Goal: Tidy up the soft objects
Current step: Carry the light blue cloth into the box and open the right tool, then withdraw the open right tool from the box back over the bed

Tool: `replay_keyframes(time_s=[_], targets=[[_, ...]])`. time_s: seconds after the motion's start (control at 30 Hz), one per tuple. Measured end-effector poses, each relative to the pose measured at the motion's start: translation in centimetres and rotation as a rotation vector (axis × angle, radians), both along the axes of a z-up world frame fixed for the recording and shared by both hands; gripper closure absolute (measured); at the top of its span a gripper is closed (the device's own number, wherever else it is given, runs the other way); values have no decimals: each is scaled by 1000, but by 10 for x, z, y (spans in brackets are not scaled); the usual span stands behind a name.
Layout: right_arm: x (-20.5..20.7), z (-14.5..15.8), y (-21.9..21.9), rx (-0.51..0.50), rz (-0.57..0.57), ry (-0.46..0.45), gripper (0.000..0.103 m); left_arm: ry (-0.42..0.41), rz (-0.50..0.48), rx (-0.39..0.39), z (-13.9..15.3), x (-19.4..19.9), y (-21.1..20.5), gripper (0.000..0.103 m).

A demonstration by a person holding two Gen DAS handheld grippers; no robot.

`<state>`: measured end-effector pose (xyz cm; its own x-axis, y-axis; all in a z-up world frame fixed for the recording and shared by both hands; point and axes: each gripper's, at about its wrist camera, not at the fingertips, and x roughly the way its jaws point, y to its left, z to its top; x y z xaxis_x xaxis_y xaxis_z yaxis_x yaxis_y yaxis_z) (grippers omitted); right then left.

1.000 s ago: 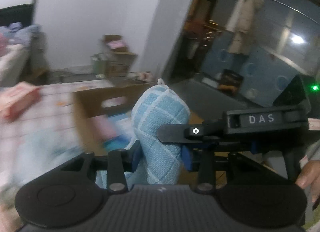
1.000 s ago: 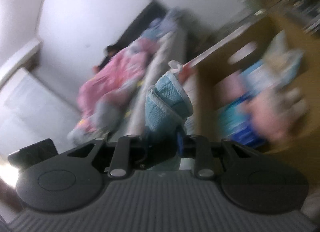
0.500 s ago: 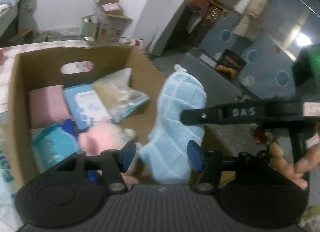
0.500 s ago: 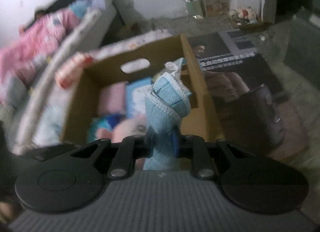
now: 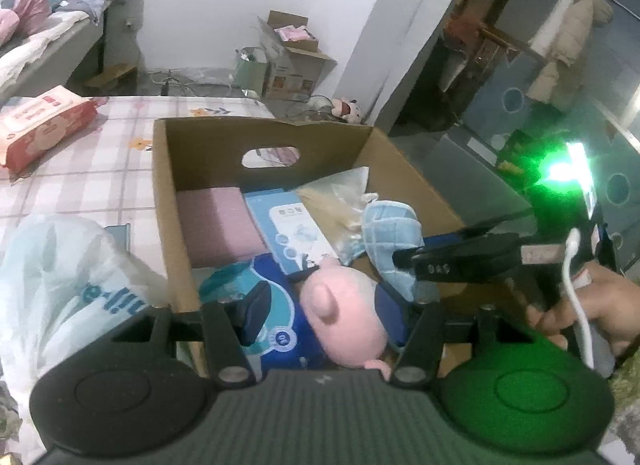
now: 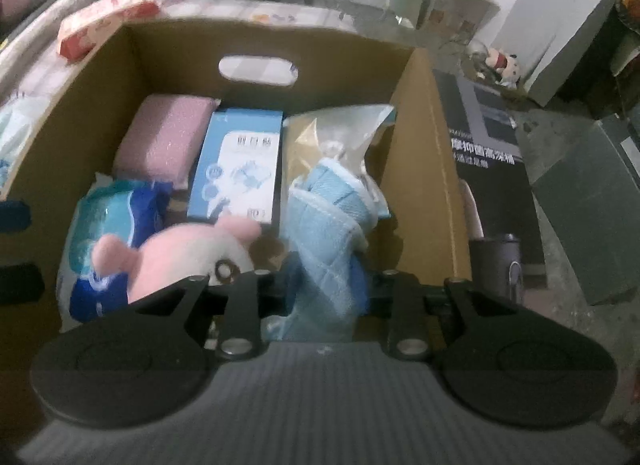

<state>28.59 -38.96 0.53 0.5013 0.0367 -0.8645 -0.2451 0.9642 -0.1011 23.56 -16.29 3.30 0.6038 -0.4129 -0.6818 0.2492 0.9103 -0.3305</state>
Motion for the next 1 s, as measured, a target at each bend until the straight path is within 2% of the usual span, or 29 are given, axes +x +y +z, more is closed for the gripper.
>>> replay_keyframes(time_s=[0.17,0.27,0.33,0.5,0.57,0.73,0.83,0.9,1.0], targets=[[-13,17,-14,53,-60,-59,73,-32,16,-14,4,-6,9,38],[-21,24,-22,136,-67,-67,73,-42,27,-32,8,-9,15,36],[-21,17,-25,174,-79,-40,74,-55,38,-44,11,-13,21,34],[-15,-18,-24,145,-129,46,74,-90,74,-72,24,-34,44,27],[-18,-20,-26,167,-147,44,74,-102,87,-77,30,-45,54,25],[-44,10,-27,234,-156,-33,73,-154,130,-73,41,-76,80,19],[-68,34,-23,270,-141,-99,68,-176,143,-78,46,-95,95,16],[-86,49,-18,309,-123,-143,61,-191,157,-68,47,-111,103,15],[-115,68,-5,378,-80,-189,61,-204,191,-50,47,-132,118,14]])
